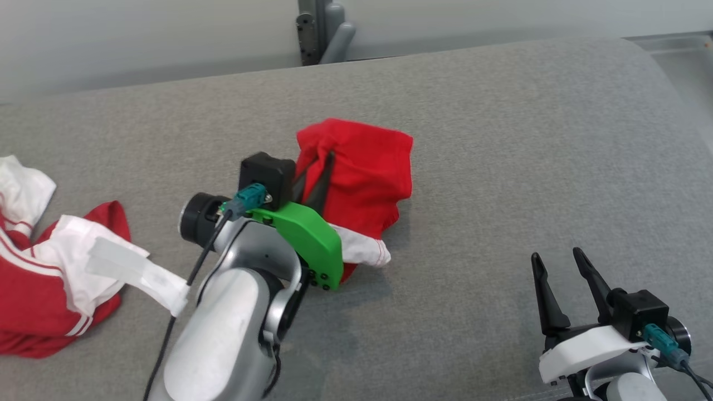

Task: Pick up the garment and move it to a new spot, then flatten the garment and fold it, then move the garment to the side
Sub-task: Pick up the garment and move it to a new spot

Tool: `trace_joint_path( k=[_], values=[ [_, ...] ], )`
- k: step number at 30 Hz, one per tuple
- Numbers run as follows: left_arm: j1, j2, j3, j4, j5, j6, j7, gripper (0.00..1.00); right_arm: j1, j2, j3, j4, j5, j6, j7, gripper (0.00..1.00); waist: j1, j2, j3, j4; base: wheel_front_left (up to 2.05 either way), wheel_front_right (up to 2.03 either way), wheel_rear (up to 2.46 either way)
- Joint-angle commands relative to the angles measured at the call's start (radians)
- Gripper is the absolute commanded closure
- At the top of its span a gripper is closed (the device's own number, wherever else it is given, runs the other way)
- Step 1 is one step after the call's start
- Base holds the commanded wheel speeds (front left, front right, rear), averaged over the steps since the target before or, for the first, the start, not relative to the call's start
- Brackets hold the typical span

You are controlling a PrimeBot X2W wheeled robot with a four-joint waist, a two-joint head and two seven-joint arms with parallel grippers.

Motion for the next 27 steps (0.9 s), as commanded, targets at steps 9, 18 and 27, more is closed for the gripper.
trace_joint_path(
  k=[9, 18, 27],
  values=[
    [-0.018, 0.001, -0.25, 0.132, -0.137, 0.098, -0.09, 1.0, -0.037, 0.019, 0.034, 0.008, 0.01, 0.0, -0.006, 0.0, 0.0, 0.0001, 0.045, -0.231, 0.0, 0.0, 0.0],
    [-0.139, 0.001, -0.406, 0.326, -0.264, 0.184, -0.252, 0.6, -0.056, 0.032, 0.047, 0.009, 0.021, 0.0, -0.006, 0.0, 0.0, 0.0001, 0.094, -0.286, 0.0, 0.0, 0.0],
    [-0.165, 0.0, -0.454, 0.427, -0.501, 0.145, -0.372, 0.0, -0.063, 0.038, 0.037, 0.013, 0.016, 0.0, -0.006, 0.0, 0.0, 0.0001, 0.107, -0.243, 0.0, 0.0, 0.0]
  ],
)
